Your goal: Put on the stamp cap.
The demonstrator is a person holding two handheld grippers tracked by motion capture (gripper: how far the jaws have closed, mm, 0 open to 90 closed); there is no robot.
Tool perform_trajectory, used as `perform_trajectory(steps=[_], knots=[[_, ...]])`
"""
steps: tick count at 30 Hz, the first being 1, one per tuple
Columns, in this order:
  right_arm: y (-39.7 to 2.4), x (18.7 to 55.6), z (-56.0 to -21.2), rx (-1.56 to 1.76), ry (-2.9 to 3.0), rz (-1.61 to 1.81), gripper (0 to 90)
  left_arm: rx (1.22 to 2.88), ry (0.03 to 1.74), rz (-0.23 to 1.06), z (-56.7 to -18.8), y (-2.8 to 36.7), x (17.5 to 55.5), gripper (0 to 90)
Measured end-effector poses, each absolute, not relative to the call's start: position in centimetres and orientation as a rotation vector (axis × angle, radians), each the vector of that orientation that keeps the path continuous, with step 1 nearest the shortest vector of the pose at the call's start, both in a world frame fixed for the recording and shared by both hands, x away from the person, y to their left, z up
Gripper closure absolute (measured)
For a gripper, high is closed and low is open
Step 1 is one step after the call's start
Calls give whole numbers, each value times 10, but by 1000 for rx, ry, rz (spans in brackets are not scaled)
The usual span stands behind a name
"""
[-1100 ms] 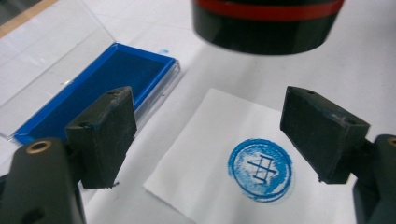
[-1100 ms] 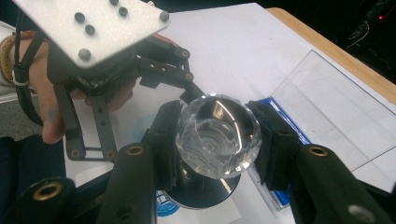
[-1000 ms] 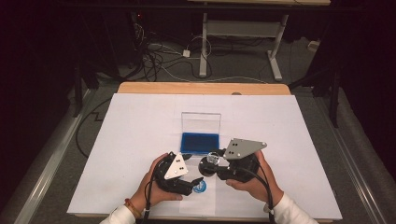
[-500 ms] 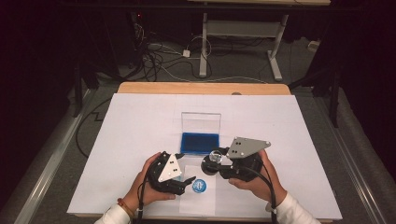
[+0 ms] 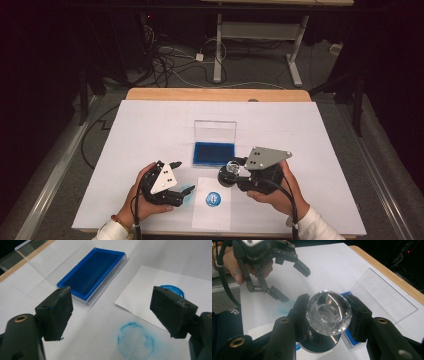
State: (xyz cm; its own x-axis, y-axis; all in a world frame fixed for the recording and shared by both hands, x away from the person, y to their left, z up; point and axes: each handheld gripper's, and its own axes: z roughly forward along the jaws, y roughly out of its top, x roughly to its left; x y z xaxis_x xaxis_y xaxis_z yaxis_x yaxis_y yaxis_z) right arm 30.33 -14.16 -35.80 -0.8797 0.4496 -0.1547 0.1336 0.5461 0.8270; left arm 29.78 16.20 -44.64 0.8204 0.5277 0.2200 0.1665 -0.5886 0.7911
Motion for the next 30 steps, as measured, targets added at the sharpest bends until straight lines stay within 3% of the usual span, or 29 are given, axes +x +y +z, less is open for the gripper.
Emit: perform_trajectory(steps=[30], knots=[[-160, 323, -360, 577, 2402, 1176, 572, 2183, 668, 533, -466, 225, 277, 180]])
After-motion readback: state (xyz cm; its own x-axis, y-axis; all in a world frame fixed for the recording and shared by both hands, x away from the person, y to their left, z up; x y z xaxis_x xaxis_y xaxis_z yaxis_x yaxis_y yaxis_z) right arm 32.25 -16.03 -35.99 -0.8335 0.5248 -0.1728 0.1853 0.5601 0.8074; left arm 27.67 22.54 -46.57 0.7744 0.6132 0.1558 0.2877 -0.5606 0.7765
